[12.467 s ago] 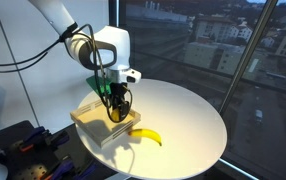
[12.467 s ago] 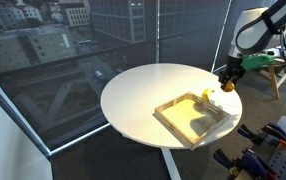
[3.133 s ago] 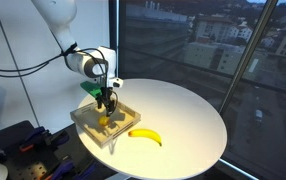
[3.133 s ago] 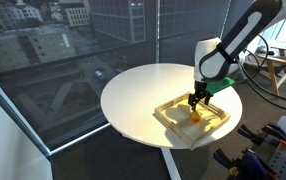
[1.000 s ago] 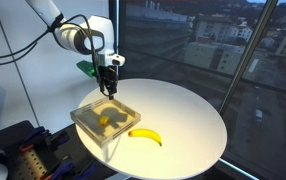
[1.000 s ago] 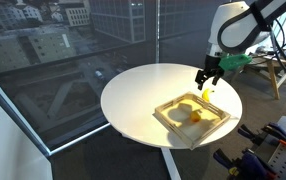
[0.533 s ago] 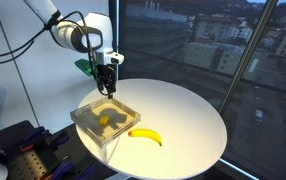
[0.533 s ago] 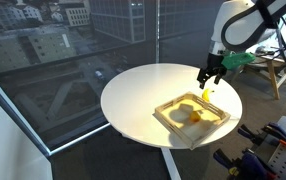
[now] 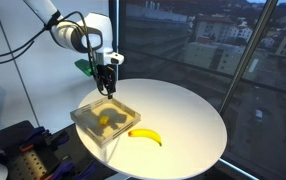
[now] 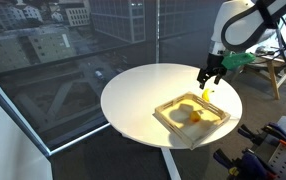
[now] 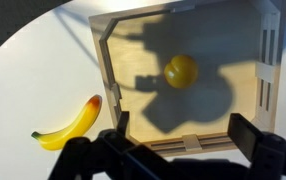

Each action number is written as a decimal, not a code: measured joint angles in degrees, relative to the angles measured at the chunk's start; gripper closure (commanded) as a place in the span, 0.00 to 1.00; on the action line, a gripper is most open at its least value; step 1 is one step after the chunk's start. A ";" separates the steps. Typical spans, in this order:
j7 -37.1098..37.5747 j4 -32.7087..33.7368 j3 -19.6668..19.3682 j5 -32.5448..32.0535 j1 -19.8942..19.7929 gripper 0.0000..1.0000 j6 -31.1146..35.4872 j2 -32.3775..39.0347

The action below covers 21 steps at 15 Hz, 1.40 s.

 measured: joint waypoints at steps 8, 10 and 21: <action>0.00 0.95 0.11 0.00 -0.38 0.00 0.66 -0.20; 0.00 1.43 0.11 0.00 -0.67 0.00 0.72 -0.63; 0.00 1.91 0.37 0.07 -0.99 0.00 0.00 -5.34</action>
